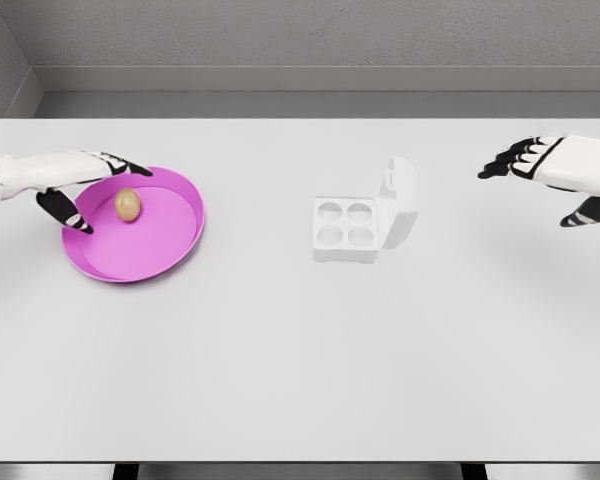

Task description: Pack egg into the box and close the box lid

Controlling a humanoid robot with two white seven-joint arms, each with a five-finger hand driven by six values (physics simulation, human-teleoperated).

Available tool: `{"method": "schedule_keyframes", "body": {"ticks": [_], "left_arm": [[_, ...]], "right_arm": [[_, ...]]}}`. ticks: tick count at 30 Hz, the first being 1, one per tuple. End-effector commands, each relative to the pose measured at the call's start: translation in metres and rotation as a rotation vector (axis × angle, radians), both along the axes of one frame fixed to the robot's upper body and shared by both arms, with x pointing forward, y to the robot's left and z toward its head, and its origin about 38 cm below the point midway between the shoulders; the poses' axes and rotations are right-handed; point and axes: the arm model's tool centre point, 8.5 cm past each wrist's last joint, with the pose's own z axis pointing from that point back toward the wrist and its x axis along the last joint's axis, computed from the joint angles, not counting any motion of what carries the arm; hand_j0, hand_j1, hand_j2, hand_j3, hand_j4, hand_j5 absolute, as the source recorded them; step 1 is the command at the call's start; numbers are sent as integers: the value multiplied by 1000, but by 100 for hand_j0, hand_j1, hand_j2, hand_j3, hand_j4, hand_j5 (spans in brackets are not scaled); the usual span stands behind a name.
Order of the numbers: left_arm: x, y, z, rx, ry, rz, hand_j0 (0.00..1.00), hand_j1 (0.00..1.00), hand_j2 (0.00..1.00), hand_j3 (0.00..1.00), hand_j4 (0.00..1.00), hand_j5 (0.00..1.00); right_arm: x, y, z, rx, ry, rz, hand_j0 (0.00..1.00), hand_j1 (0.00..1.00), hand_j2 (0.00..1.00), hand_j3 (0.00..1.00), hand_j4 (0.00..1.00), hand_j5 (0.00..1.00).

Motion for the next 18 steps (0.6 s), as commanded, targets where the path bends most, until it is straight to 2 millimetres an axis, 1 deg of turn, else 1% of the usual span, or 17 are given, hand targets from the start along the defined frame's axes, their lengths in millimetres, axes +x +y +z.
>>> {"method": "schedule_keyframes", "body": {"ticks": [1,5,7,10,12,14,15,16,18], "left_arm": [[0,-3,-2,2,5,-6,100,100,100,100,100,100],[-1,-4,-4,16,22,-15,100,100,100,100,100,100],[-3,0,-4,24,27,-10,100,100,100,100,100,100],[-4,-4,-10,85,53,-34,100,100,100,100,100,100],[-1,-9,-12,102,47,-44,99,99,99,99,99,99],[1,-13,-10,95,40,-51,94,94,94,94,94,94],[2,-17,-11,92,40,-57,89,89,89,89,89,89],[2,-19,-10,88,39,-59,89,89,89,89,89,89],[7,-30,-11,74,33,-73,89,89,89,89,89,89]], "right_arm": [[0,-2,-1,5,7,-7,100,100,100,100,100,100],[0,-3,0,0,4,-11,100,100,100,100,100,100],[1,-3,1,-1,1,-12,100,100,100,100,100,100],[1,-3,2,-1,-2,-11,100,100,100,100,100,100],[1,-3,2,-1,-4,-11,100,100,100,100,100,100],[2,-3,4,-1,-7,-12,100,100,100,100,100,100],[2,-3,4,-1,-7,-10,100,100,100,100,100,100],[1,-2,4,-1,-9,-9,100,100,100,100,100,100],[1,-2,4,-2,-9,-9,100,100,100,100,100,100]]}}
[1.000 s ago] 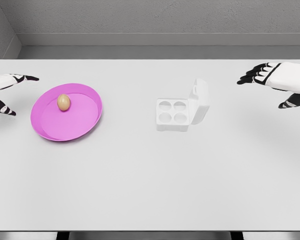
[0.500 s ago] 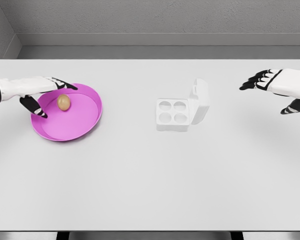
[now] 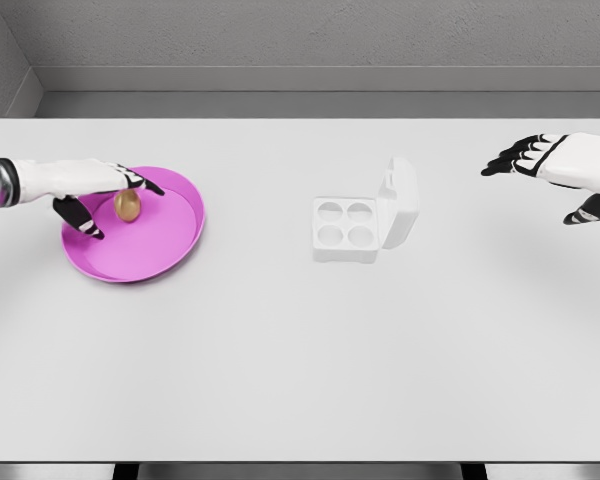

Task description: Pack egg into the box and close the box lid

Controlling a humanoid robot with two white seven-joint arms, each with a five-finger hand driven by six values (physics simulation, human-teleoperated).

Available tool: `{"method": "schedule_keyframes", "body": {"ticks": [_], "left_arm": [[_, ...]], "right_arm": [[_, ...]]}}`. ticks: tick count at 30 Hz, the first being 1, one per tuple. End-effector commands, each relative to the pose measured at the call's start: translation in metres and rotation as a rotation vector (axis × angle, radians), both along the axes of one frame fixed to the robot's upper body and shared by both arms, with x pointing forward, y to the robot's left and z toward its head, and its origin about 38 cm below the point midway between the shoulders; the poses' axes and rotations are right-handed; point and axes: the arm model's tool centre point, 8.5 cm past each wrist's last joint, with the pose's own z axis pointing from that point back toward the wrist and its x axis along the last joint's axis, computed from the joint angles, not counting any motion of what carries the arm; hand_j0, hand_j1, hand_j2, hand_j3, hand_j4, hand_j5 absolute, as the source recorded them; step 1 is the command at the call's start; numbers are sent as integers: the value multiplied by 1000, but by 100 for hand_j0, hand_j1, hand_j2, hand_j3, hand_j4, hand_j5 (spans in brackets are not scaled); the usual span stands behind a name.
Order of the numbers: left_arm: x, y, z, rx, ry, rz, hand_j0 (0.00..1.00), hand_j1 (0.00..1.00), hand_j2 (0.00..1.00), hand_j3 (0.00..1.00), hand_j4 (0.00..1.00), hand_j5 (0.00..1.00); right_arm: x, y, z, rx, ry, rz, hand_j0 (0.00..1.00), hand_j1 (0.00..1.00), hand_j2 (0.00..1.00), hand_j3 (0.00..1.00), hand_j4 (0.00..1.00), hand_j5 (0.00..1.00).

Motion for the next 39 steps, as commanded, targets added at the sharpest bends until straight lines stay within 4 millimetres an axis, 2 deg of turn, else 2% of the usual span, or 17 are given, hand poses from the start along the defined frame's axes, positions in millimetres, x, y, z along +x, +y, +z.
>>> {"method": "schedule_keyframes", "body": {"ticks": [1,7,13,18,24,33,39], "left_arm": [[2,-7,-2,-14,2,-3,89,89,89,89,89,89],[6,6,-2,3,4,34,87,87,87,87,87,87],[7,3,-3,12,4,30,77,77,77,77,77,77],[15,-4,-9,4,14,40,76,76,76,76,76,76],[15,-2,-10,4,16,47,76,76,76,76,76,76],[16,1,-13,2,25,63,76,76,76,76,76,76],[16,3,-18,1,35,74,76,76,76,76,76,76]], "right_arm": [[0,0,1,4,0,-2,100,100,100,100,100,100],[0,0,2,4,-2,-1,100,100,100,100,100,100],[0,0,2,4,-4,-1,100,100,100,100,100,100],[0,0,2,2,-2,-2,100,100,100,100,100,100],[0,-2,8,-7,-15,-4,100,100,100,100,100,100],[-2,-2,1,-2,5,-5,100,100,100,100,100,100],[-1,-3,3,-3,-1,-6,100,100,100,100,100,100]]}}
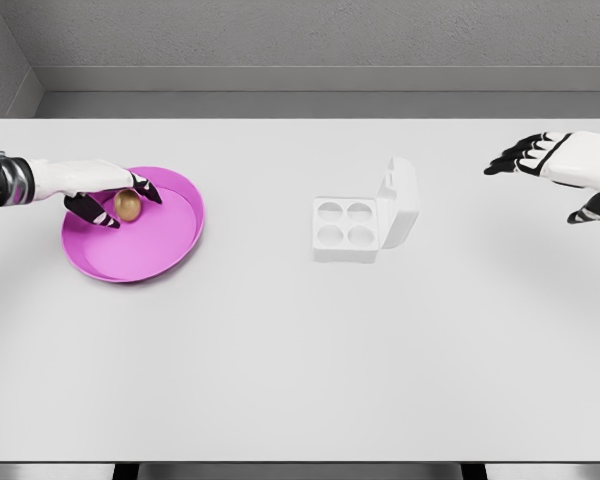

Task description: Pack egg into the box and close the box lid

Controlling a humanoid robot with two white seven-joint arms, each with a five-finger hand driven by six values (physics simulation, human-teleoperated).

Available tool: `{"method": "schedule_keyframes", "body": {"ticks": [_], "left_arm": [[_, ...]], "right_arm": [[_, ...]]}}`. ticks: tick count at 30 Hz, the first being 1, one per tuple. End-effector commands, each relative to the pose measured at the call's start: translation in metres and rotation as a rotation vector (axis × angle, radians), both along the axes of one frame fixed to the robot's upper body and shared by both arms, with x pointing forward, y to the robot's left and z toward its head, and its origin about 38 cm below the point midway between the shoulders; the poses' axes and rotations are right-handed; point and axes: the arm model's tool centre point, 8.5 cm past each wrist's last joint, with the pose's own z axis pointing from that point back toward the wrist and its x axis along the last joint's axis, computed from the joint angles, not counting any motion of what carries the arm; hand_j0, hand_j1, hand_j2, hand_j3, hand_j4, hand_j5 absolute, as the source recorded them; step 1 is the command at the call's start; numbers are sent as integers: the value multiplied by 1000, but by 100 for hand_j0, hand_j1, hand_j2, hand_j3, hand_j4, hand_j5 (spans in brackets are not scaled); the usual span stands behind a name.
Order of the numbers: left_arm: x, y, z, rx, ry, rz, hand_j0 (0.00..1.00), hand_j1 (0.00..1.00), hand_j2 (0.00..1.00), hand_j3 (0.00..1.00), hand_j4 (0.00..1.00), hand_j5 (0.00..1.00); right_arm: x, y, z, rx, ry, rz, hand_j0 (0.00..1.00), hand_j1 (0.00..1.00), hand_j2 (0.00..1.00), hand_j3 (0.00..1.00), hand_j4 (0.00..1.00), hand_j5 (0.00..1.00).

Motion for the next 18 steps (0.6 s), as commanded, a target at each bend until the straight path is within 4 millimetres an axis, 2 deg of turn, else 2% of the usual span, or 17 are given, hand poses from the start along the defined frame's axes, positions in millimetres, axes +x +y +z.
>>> {"method": "schedule_keyframes", "body": {"ticks": [1,5,6,18], "left_arm": [[0,3,-1,-6,5,15,76,76,76,76,76,76],[0,5,-2,-5,8,22,76,76,76,76,76,76],[0,5,-2,-5,8,22,76,76,76,76,76,76],[3,1,0,14,-2,12,66,66,66,66,66,66]], "right_arm": [[0,-1,0,4,3,-5,100,100,100,100,100,100],[-1,1,-6,1,18,0,100,100,100,100,100,100],[-2,2,-13,-5,40,6,100,100,100,100,100,100],[-1,-2,-4,1,16,-7,100,100,100,100,100,100]]}}
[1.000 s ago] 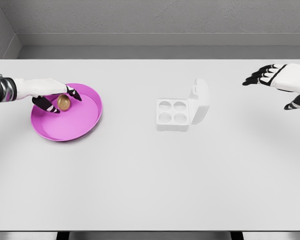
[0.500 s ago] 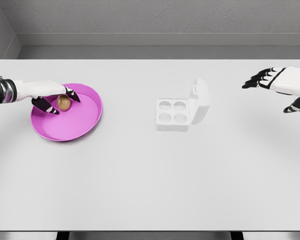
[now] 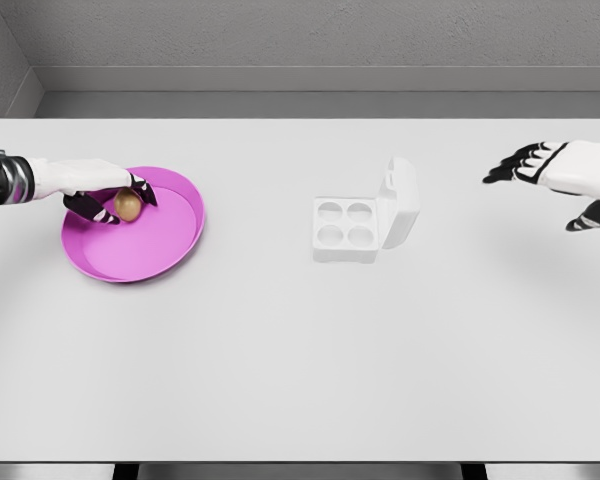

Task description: Pack egg into the box and close the box lid

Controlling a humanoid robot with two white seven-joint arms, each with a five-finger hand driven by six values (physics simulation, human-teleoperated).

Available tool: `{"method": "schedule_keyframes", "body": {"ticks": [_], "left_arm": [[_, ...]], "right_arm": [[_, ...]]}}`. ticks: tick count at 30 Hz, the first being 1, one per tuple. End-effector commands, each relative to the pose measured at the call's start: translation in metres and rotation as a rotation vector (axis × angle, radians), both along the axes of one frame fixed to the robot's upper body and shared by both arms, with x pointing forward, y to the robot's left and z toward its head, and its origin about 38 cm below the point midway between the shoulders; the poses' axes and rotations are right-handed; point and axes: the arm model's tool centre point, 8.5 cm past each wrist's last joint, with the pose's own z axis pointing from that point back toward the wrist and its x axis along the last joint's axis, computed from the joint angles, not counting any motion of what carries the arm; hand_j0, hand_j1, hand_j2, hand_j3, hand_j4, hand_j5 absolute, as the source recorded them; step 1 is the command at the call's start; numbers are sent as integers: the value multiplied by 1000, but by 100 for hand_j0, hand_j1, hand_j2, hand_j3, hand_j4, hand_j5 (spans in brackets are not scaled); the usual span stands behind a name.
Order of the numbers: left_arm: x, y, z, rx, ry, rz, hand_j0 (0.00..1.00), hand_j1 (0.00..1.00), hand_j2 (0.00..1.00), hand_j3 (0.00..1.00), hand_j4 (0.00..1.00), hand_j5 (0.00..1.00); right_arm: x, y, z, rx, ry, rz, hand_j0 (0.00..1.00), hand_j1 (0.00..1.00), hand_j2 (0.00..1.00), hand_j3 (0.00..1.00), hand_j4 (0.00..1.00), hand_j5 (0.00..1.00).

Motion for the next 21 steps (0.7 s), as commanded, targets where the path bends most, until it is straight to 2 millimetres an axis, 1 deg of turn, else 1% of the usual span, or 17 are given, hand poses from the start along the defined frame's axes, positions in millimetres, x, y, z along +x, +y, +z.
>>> {"method": "schedule_keyframes", "body": {"ticks": [1,3,8,9,10,11,13,18,21], "left_arm": [[0,0,1,-5,-1,4,63,63,63,63,63,63],[0,0,1,-5,-1,4,62,62,62,62,62,62],[0,0,0,-3,0,3,61,61,61,61,61,61],[0,0,0,-2,1,2,61,61,61,61,61,61],[0,0,-1,-1,2,1,57,57,57,57,57,57],[0,0,-1,0,3,1,54,54,54,54,54,54],[0,-6,-3,-7,5,-9,49,49,49,49,49,49],[1,-8,-3,-8,4,-11,42,42,42,42,42,42],[1,-9,-2,-10,2,-15,41,41,41,41,41,41]], "right_arm": [[0,-1,3,5,-4,-5,100,100,100,100,100,100],[-1,-3,1,3,-1,-8,100,100,100,100,100,100],[0,-4,6,8,-13,-14,100,100,100,100,100,100],[0,-6,9,7,-23,-19,100,100,100,100,100,100],[-1,-13,20,1,-46,-34,100,100,100,100,100,100],[0,-14,25,6,-59,-37,100,100,100,100,100,100],[-1,-15,26,8,-61,-38,100,100,100,100,100,100],[-1,-15,26,7,-61,-39,100,100,100,100,100,100],[-1,-15,26,7,-63,-39,100,100,100,100,100,100]]}}
